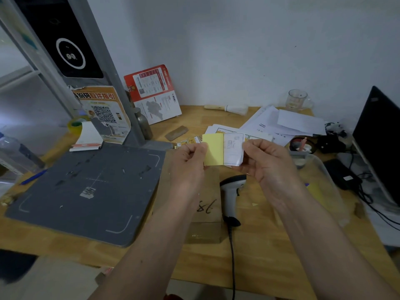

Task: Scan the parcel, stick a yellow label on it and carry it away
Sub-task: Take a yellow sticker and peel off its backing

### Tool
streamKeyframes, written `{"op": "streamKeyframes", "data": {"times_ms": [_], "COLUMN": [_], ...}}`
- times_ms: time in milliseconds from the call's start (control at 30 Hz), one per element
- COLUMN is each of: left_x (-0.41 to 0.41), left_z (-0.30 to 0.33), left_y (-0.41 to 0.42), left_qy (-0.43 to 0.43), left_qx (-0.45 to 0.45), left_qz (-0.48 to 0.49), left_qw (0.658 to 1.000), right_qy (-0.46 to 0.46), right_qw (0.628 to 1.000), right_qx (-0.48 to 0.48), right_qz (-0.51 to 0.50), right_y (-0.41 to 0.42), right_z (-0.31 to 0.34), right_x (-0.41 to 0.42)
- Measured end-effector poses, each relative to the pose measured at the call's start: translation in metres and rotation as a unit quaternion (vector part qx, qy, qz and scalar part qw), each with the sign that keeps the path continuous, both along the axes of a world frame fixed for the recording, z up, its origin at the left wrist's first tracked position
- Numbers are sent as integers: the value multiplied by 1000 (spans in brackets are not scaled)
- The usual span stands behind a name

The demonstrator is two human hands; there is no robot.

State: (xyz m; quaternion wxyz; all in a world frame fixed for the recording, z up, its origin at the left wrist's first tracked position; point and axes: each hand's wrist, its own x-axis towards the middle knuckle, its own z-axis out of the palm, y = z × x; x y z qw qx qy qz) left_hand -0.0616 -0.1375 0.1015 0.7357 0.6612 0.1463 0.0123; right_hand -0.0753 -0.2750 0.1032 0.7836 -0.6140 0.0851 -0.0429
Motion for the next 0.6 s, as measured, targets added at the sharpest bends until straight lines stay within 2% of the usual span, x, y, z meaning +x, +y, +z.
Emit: {"op": "streamKeyframes", "data": {"times_ms": [233,600], "left_x": [8,20], "left_z": [-4,-8], "left_y": [-6,-21], "left_qy": [-13,14], "left_qx": [55,90], "left_qz": [-8,14], "left_qw": [998,996], "right_qy": [1,16], "right_qw": [1000,996], "right_qx": [4,30], "right_qz": [-22,-78], "right_y": [-13,-44], "right_z": [-3,-6], "right_x": [-3,-5]}}
